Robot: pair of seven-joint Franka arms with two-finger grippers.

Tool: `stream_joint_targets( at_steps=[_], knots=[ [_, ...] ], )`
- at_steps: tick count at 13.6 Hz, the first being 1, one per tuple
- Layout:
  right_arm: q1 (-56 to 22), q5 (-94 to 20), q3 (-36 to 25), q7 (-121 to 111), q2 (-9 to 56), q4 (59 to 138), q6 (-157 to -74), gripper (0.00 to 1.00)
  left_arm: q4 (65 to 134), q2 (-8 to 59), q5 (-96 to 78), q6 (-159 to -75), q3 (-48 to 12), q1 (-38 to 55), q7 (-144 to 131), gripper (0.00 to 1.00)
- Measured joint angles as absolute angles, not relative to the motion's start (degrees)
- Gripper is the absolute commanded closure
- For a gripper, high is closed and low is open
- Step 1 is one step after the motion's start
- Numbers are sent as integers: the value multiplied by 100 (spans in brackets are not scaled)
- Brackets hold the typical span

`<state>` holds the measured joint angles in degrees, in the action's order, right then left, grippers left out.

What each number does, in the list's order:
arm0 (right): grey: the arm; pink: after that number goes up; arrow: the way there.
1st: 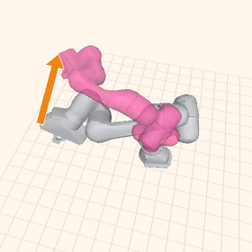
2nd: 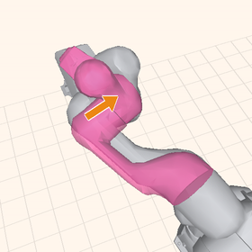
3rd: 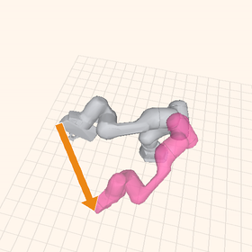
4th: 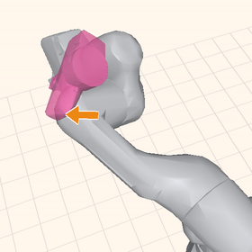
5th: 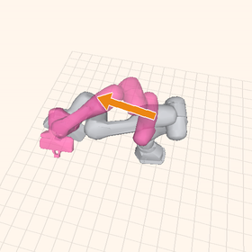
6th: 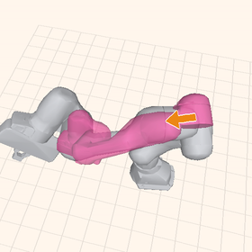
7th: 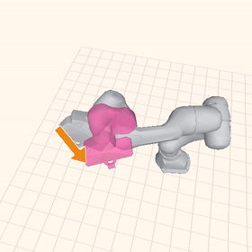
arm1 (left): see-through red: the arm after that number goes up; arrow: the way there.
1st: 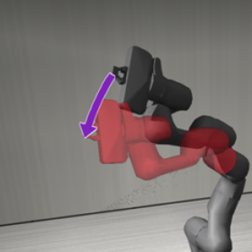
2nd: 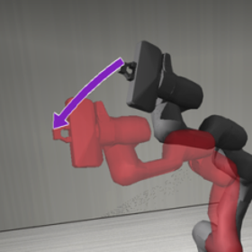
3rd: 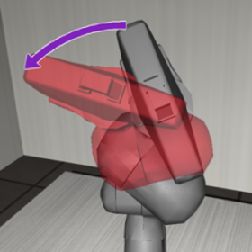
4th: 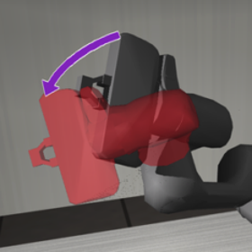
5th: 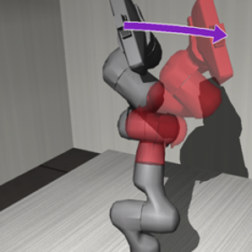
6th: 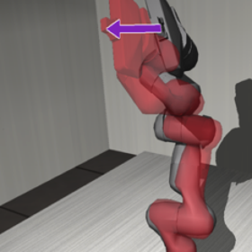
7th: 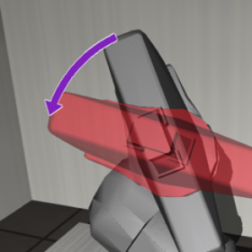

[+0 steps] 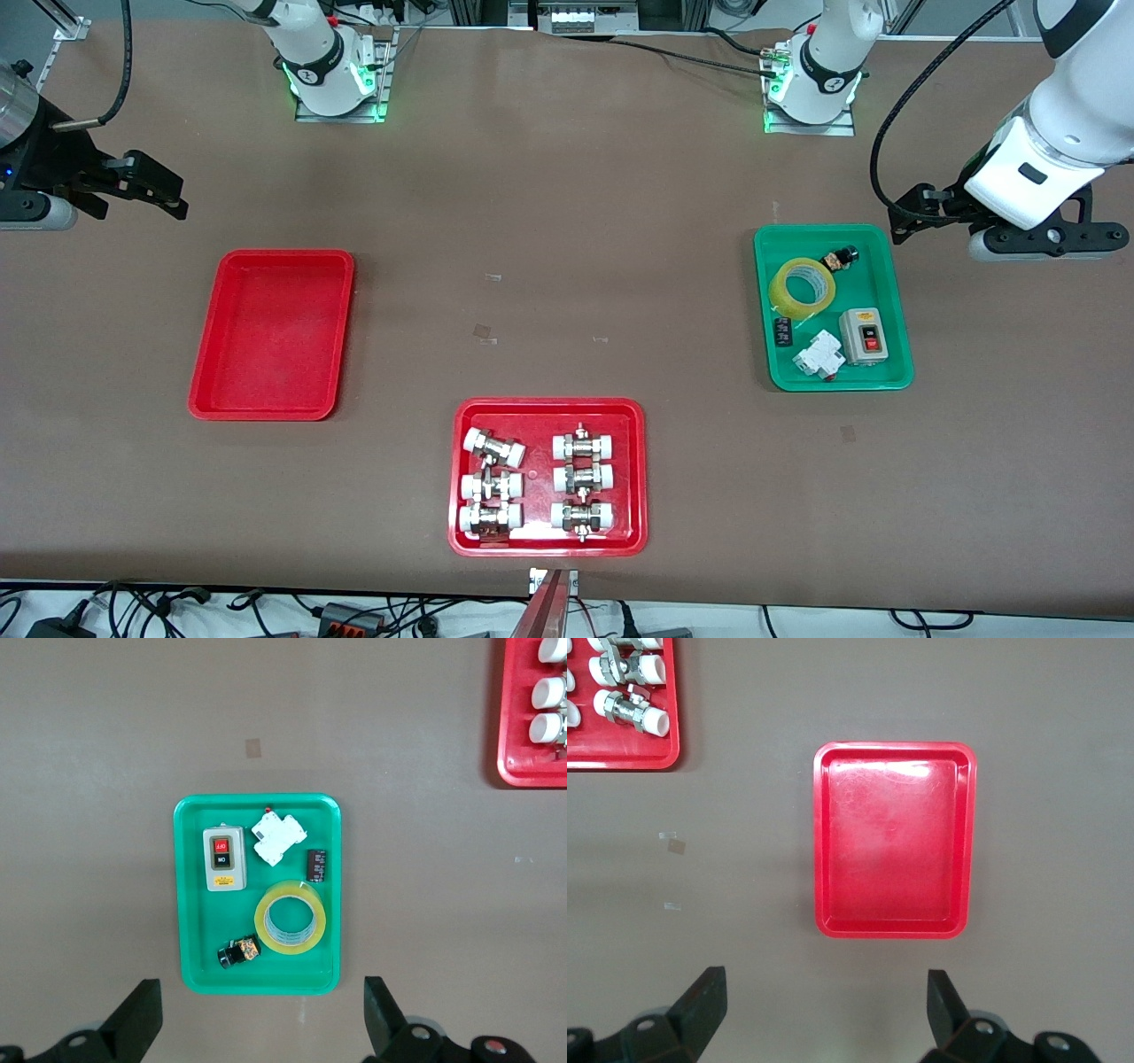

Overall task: Left arm passes tape to right arm into tray
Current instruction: 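Reach the left gripper down to the yellow tape roll on the green tray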

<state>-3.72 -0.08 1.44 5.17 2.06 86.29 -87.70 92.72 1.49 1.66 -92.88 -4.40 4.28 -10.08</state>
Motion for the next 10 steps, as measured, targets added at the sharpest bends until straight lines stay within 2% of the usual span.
stream_joint_targets(
  at_steps=[6,10],
  knots=[
    [-375,-8,145,517,208,8629,-8770,0,9338,297,165,-9275,-458,430,-872,0],
    [-376,-8,146,517,212,8628,-8770,0,9494,1112,166,-8945,-455,422,-855,0]
  ],
)
